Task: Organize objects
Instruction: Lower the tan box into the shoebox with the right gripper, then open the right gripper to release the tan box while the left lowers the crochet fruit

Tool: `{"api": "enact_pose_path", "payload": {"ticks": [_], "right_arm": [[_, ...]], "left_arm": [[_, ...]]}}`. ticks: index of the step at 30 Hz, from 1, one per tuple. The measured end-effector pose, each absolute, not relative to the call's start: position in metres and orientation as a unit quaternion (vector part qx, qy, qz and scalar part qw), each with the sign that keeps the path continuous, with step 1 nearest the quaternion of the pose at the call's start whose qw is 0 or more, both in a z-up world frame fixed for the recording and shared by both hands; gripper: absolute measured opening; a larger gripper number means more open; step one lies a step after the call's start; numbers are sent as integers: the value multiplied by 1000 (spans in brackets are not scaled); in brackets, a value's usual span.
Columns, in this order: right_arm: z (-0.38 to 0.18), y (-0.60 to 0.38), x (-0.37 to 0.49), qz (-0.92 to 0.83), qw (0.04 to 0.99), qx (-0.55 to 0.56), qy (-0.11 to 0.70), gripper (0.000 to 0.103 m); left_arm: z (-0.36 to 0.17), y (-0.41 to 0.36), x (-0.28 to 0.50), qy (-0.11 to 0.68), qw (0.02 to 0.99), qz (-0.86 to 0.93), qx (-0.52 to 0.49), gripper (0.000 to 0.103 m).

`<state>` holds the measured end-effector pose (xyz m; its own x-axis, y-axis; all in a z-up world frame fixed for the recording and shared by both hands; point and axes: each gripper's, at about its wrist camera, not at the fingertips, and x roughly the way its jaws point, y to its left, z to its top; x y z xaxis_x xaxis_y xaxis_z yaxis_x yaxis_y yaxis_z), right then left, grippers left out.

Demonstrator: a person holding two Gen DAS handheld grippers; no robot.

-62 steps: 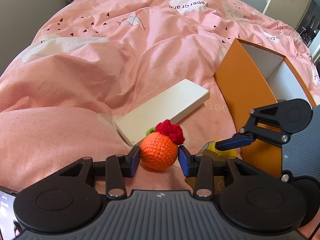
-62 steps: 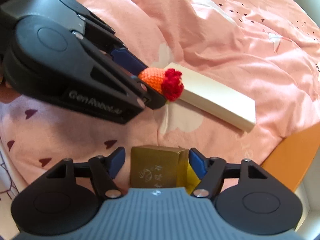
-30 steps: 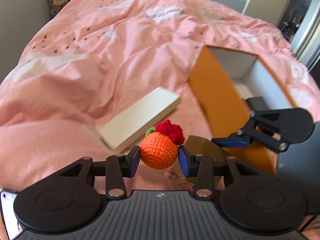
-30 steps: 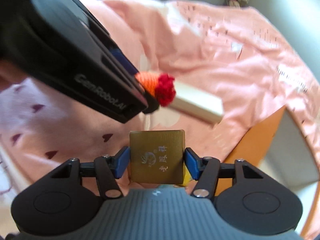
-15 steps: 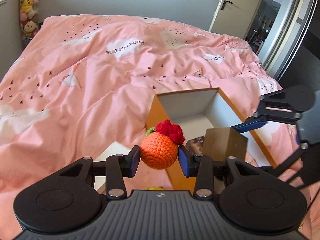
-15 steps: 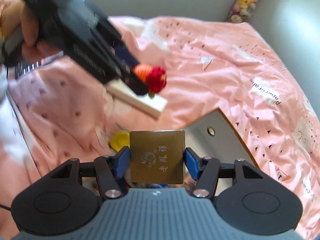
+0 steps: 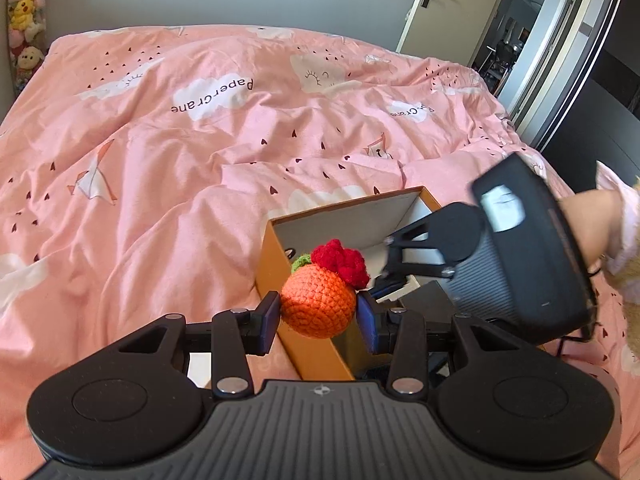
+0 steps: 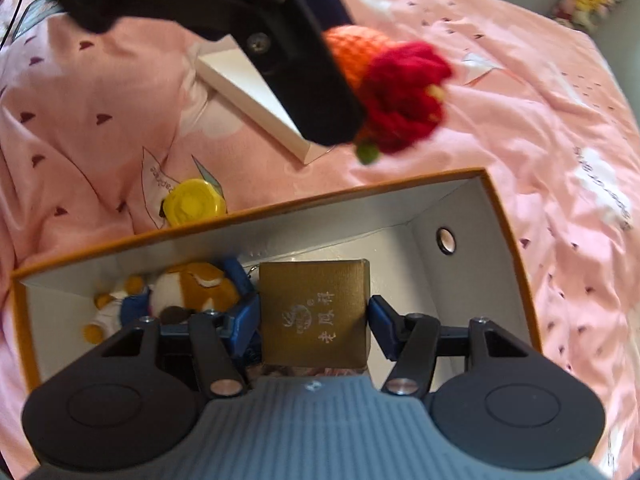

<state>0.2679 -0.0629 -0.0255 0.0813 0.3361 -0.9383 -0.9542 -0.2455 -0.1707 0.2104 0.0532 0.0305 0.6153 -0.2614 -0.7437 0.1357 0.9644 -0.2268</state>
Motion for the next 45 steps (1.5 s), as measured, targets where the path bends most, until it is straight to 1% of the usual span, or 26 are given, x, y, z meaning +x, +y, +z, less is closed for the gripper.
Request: {"api": "enact_pose_path", "payload": {"ticks": [9, 15, 21, 28, 31, 35, 36, 37, 40, 42, 45], "right_arm": [[-50, -49, 286, 657, 458, -500, 329, 61], [-48, -50, 286, 679, 436, -501, 313, 63], [-36, -53, 294, 682, 461, -462, 330, 66], [-28, -56, 313, 667, 523, -390, 360, 65], [-30, -55, 325, 654, 548, -358, 380, 65], [-42, -51, 331, 640, 553, -347, 406, 65], [-45, -50, 332, 638, 551, -345, 413, 64], [-48, -50, 333, 636, 550, -344, 417, 57], [-51, -51, 333, 638, 540, -345, 427, 49], [-51, -53, 330, 644, 526, -351, 430, 48], [-49, -56, 326, 647, 518, -368, 422, 48]], "left_arm": [[24, 52, 232, 424, 897, -104, -63, 47], [20, 51, 236, 429, 894, -110, -66, 47], [18, 56, 237, 430, 894, -104, -70, 47], [20, 60, 236, 428, 895, -97, -73, 47], [21, 63, 237, 427, 897, -92, -75, 47], [22, 65, 239, 427, 897, -89, -74, 47], [21, 65, 239, 428, 896, -89, -73, 47], [20, 64, 239, 430, 896, -89, -73, 47], [18, 64, 239, 434, 893, -91, -73, 47], [17, 64, 239, 435, 893, -92, -73, 47], [17, 63, 239, 435, 892, -94, -74, 47]]}}
